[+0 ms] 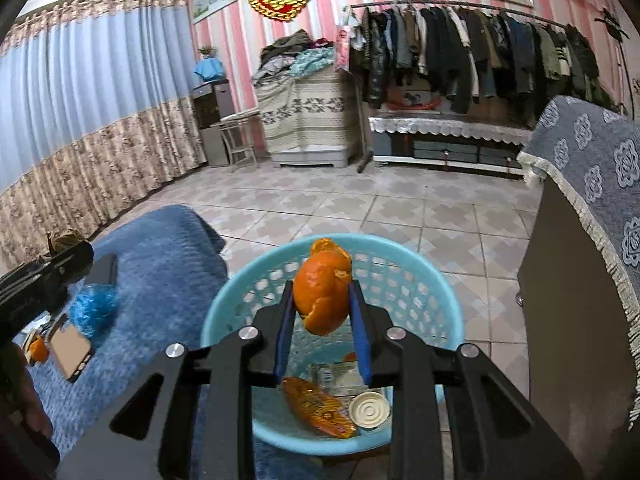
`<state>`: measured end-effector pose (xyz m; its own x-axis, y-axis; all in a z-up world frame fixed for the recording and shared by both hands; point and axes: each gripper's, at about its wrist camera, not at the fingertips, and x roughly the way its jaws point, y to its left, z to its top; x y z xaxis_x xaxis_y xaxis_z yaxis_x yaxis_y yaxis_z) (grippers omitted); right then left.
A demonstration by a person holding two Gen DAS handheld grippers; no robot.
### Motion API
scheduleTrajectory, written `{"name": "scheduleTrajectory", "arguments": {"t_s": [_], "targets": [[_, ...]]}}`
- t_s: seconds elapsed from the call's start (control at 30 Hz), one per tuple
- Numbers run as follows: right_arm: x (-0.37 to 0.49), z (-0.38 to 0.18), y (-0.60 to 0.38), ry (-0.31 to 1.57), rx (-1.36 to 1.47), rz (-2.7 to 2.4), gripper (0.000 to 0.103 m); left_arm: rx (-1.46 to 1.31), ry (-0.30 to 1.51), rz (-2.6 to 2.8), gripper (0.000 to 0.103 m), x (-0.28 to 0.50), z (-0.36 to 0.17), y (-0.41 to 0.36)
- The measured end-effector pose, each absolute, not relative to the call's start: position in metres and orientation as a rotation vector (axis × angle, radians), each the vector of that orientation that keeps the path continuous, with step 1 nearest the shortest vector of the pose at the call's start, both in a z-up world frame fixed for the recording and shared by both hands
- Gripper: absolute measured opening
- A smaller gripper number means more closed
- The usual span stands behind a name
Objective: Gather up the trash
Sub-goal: 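Open the left tool over the blue basket to drop the paper while the right drops the peel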
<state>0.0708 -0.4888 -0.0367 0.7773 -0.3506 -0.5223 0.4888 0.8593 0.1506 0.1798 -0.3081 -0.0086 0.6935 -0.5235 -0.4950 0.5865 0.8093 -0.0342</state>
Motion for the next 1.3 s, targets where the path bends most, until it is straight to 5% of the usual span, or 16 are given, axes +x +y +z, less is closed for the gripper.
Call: {"name": "scheduleTrajectory", "arguments": {"t_s": [0.67, 1.0, 1.3], "targets": [[0.056, -0.072, -0.547, 0.523, 0.424, -0.556, 0.027, 0.238, 0.562, -0.78, 0.045, 0.185, -0.058, -0.422], [0.07, -0.073, -0.536, 0.539, 0.384, -0.511, 0.027, 0.209, 0.511, -0.71, 0.085, 0.192, -0.043, -0.402], [0.089, -0.075, -0.518, 0.567, 0.343, -0.483, 0.033, 0.16, 0.489, -0.63, 0.096, 0.199, -0.032, -0.357]]}}
